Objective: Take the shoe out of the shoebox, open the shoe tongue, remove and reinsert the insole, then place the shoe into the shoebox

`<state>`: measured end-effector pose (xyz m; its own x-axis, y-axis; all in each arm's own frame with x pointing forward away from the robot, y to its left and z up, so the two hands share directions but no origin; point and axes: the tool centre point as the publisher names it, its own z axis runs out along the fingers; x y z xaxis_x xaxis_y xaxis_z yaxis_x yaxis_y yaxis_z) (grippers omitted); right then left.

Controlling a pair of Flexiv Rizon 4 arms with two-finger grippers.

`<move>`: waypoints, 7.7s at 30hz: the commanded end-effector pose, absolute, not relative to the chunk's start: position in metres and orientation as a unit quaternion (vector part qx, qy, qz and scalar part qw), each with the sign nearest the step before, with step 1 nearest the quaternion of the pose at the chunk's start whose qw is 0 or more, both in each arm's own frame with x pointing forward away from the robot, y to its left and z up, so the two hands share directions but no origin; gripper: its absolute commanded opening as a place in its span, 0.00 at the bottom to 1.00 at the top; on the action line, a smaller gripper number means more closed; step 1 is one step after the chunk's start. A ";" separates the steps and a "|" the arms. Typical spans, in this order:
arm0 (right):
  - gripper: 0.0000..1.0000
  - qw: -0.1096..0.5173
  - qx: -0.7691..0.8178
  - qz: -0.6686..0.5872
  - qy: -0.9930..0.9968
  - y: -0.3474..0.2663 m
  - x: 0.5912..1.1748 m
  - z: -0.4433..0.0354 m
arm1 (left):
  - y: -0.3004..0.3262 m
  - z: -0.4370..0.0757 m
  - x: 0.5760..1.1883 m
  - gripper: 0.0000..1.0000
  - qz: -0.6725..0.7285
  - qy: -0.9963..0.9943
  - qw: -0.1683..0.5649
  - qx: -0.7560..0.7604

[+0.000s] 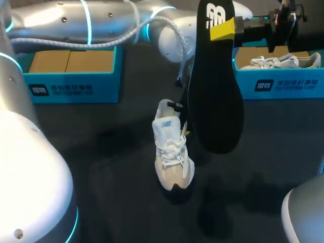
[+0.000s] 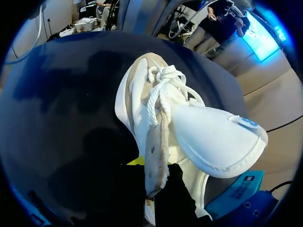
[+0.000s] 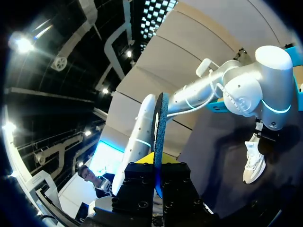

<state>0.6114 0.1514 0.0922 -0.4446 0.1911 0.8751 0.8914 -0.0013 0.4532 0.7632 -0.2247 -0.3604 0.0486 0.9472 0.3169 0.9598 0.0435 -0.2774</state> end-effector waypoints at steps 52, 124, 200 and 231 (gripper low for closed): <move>0.00 0.339 -0.487 -0.554 -0.585 0.095 0.684 0.090 | -0.210 -0.211 0.799 1.00 0.134 -0.743 -0.031 -0.655; 0.00 0.544 -0.566 -0.435 -0.442 0.139 0.852 0.015 | -0.129 -0.059 0.798 1.00 0.372 -0.557 -0.517 -0.533; 1.00 0.558 -0.602 -0.423 -0.384 0.194 0.851 -0.028 | -0.180 -0.034 0.791 0.00 0.494 -0.446 -0.541 -0.515; 1.00 0.458 -0.524 -0.504 -0.512 0.083 0.795 -0.034 | -0.175 -0.023 0.784 0.00 0.516 -0.452 -0.510 -0.519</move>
<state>0.7945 0.0884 -0.0353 -0.0350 0.0664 0.9972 0.9973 -0.0615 0.0391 0.7866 -0.1721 -0.0247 0.0587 -0.0617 -0.9964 0.9950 -0.0770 0.0634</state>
